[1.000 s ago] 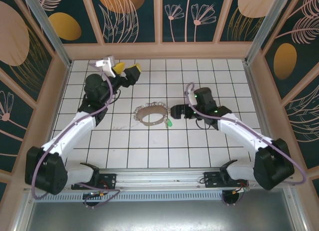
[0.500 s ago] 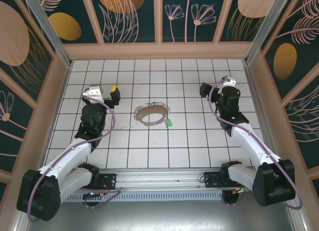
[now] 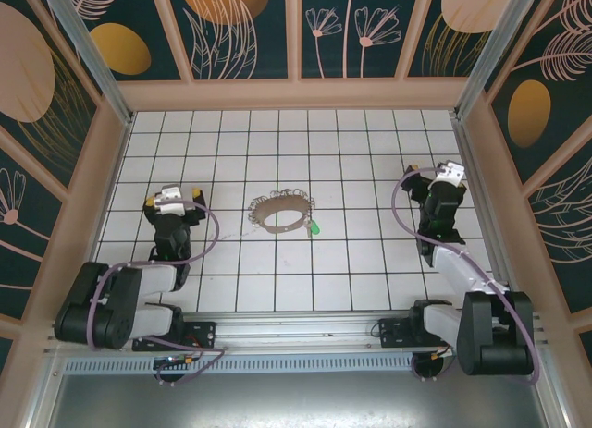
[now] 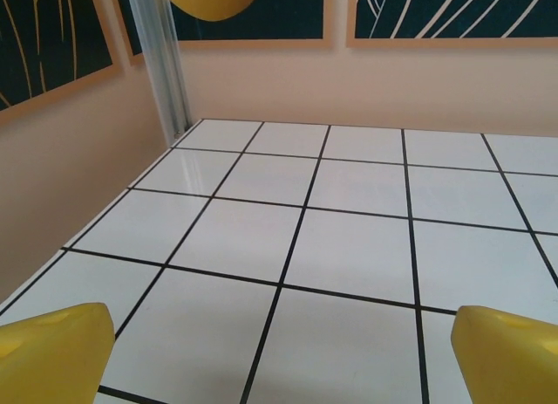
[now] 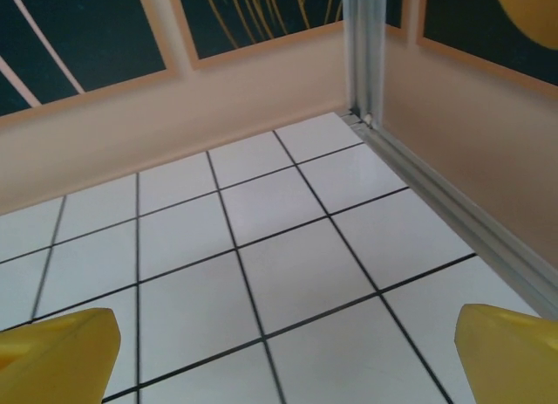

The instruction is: Put the keys on the keyring

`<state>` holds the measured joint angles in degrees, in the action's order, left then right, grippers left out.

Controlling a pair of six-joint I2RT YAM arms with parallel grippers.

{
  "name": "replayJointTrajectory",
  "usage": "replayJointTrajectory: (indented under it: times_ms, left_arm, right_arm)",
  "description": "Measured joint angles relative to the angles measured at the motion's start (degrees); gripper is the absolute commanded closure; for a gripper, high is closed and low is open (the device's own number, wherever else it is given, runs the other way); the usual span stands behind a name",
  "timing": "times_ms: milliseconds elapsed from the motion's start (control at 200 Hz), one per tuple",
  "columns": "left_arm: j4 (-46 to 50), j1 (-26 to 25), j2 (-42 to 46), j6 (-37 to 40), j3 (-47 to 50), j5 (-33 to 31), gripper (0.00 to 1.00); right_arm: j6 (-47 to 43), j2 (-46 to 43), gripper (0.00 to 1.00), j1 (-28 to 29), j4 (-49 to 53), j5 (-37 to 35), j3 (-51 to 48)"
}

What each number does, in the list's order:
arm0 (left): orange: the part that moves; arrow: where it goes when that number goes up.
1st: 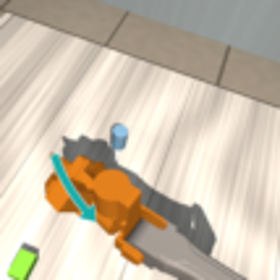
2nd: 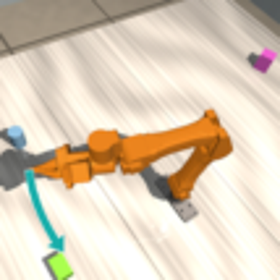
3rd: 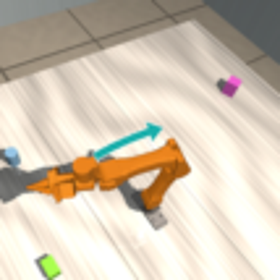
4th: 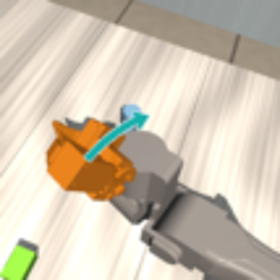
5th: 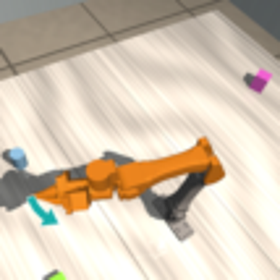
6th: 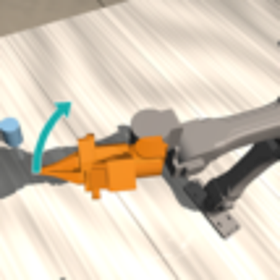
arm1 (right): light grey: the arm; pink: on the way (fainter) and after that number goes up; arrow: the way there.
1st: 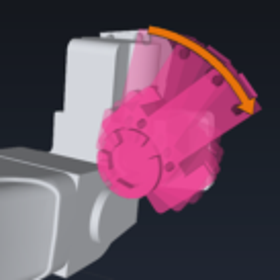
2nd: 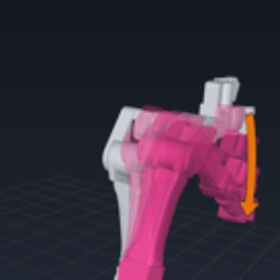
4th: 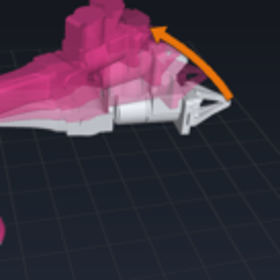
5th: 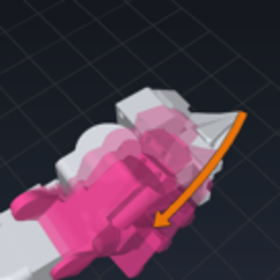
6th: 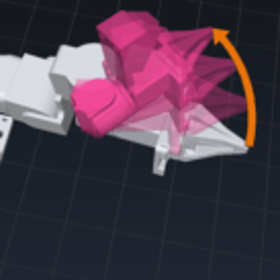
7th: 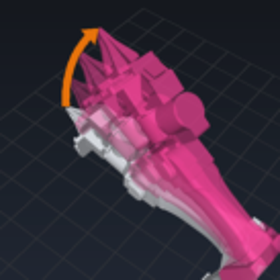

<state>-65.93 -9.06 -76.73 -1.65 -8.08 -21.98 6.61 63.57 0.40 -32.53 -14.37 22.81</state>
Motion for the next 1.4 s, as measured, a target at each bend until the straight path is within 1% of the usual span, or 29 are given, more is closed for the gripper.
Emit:
replayJointTrajectory:
  times_ms: [100, 185, 260, 485, 566, 646, 706, 911, 1401]
  left_arm:
    - [-7.06, 0.79, -4.04, 0.46, 1.4, 0.98, 0.01]
    - [-11.45, 2.12, -7.32, 0.57, 1.62, 2.54, 0.01]
    - [-14.49, 3.34, -9.6, 0.57, 1.64, 4.35, 0.01]
    - [-13.07, 4.9, -10.12, 0.55, -1.62, 8.79, 0.01]
    - [-11.89, 5.53, -10.12, 0.42, -2.64, 10.12, 0.01]
    - [-10.1, 6.58, -10.14, -0.11, -3.63, 11.69, 0.01]
    - [-8.79, 7.52, -10.23, -0.52, -4.42, 12.81, 0.01]
    - [-6.95, 8.28, -10.23, -1.4, -4.98, 14.53, 0.01]
    - [-5.88, 8.31, -10.34, -1.62, -5.03, 14.71, 0.01]
  right_arm:
    - [-0.59, 1.97, 0.01, -1.53, -6.64, 1.44, -3.72]
    - [-1.03, 6.16, 0.01, -1.97, -14.23, 2.97, -6.97]
    - [-1.86, 10.32, 0.01, -2.03, -18.88, 4.96, -8.72]
    - [-3.37, 22.8, 0.01, -2.14, -37.77, 9.49, -14.78]
    - [-4.48, 24.26, 0.01, -2.21, -38.1, 12.17, -14.56]
    - [-4.81, 24.48, 0.01, -2.82, -37.11, 15.45, -11.89]
    - [-4.83, 24.46, 0.01, -3.5, -37.2, 16.41, -10.23]
    - [-5.01, 24.46, 0.01, -2.89, -37.09, 16.39, -9.44]
    - [-5.22, 24.46, 0.01, -2.84, -36.98, 16.44, -9.44]
